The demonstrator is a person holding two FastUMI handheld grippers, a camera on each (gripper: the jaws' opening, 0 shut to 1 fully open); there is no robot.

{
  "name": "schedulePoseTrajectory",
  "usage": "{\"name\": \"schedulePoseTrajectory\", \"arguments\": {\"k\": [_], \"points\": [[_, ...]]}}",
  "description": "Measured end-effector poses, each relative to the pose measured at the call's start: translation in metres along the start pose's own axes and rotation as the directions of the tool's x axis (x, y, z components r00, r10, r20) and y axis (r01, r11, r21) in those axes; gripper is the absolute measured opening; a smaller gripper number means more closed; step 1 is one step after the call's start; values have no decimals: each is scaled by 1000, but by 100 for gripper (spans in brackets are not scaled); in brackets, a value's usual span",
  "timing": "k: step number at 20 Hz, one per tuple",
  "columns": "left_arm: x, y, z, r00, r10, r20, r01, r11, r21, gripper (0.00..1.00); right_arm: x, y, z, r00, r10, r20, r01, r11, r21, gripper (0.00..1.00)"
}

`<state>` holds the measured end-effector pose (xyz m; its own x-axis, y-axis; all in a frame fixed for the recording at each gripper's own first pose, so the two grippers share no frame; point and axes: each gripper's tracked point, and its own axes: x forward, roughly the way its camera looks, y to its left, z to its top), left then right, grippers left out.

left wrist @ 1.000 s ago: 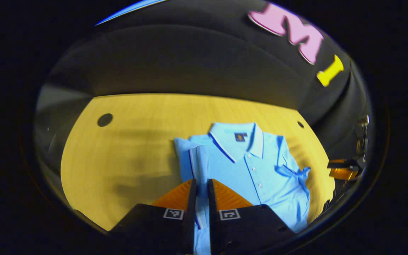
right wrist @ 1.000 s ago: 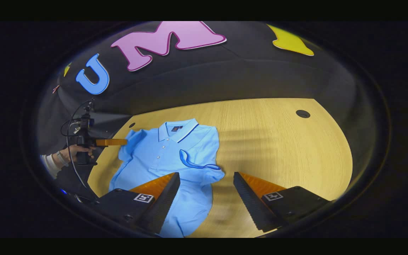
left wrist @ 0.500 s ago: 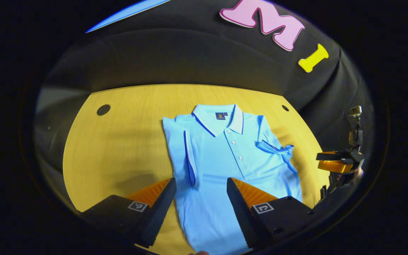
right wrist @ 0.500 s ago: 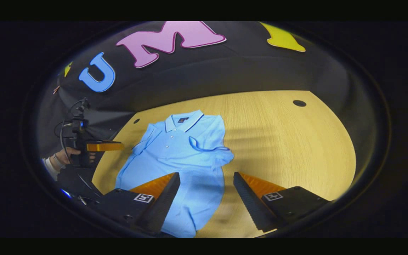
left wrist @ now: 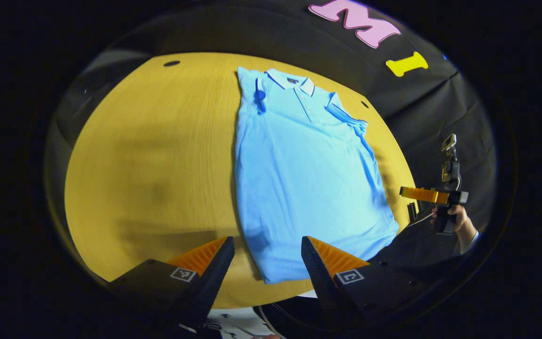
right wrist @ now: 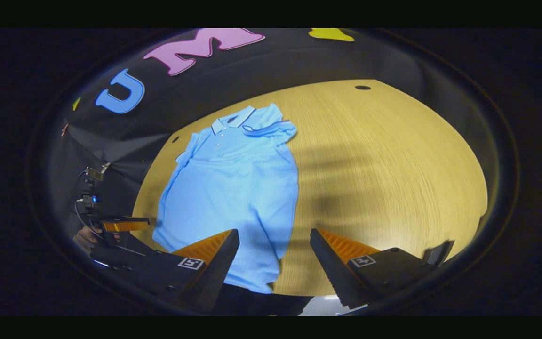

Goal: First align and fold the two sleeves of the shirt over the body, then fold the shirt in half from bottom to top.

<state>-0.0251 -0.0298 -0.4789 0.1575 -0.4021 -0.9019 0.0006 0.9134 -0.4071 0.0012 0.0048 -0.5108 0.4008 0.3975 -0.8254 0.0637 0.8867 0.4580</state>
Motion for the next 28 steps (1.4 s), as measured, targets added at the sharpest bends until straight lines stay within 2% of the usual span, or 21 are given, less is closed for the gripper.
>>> {"name": "schedulePoseTrajectory", "arguments": {"k": [4, 5, 6, 9, 10, 12, 13, 14, 15, 16, 17, 18, 19, 21, 24, 28], "points": [[12, -9, -17, 998, -31, -49, 32, 999, 11, 92, -3, 3, -57, 996, 3, -90, 6, 995, 100, 96], [11, -10, -18, 998, -35, -49, 36, 999, 22, 92, -7, 10, -62, 996, 24, -90, -12, 991, 133, 96], [12, -13, -19, 998, -42, -52, 43, 999, 27, 92, -5, 16, -62, 995, 44, -92, -27, 984, 175, 88], [16, -20, -24, 995, -61, -82, 64, 998, 27, 91, 2, 35, -68, 983, 129, -130, -76, 933, 353, 90], [16, -20, -23, 994, -67, -90, 70, 997, 30, 90, 5, 37, -69, 980, 142, -137, -81, 921, 380, 90], [19, -20, -22, 992, -82, -96, 82, 997, 3, 85, 8, 35, -73, 980, 137, -146, -71, 919, 388, 79], [23, -17, -24, 991, -73, -111, 72, 997, -10, 79, 13, 27, -80, 979, 112, -168, -41, 926, 375, 59], [22, -10, -29, 991, -48, -126, 48, 999, -3, 57, 14, 25, -79, 979, 117, -168, -42, 917, 396, 33], [14, -15, -19, 992, -75, -99, 75, 997, -3, 35, 15, 31, -77, 977, 133, -164, -55, 910, 411, 7], [20, -12, -21, 995, -51, -82, 51, 999, 6, 14, 14, 28, -72, 980, 136, -145, -63, 904, 423, 8], [20, -7, -17, 998, -21, -59, 23, 999, 36, 7, 21, 31, -73, 980, 141, -138, -74, 911, 407, 10], [20, -2, -13, 999, 3, -35, -1, 998, 63, 6, 20, 31, -73, 979, 149, -140, -87, 923, 375, 11], [18, -4, -11, 1000, -11, -28, 13, 998, 64, 6, 18, 31, -73, 978, 150, -144, -92, 935, 343, 6], [9, -12, -8, 998, -51, -21, 52, 997, 55, 6, 13, 42, -60, 975, 189, -116, -144, 937, 319, 6], [-5, -17, 15, 997, -76, 30, 74, 993, 89, 6, 1, 65, -20, 959, 284, -18, -264, 912, 314, 6], [-27, -33, 70, 984, -95, 148, 76, 989, 128, 6, -13, 90, 51, 917, 382, 115, -398, 878, 264, 6]]}}
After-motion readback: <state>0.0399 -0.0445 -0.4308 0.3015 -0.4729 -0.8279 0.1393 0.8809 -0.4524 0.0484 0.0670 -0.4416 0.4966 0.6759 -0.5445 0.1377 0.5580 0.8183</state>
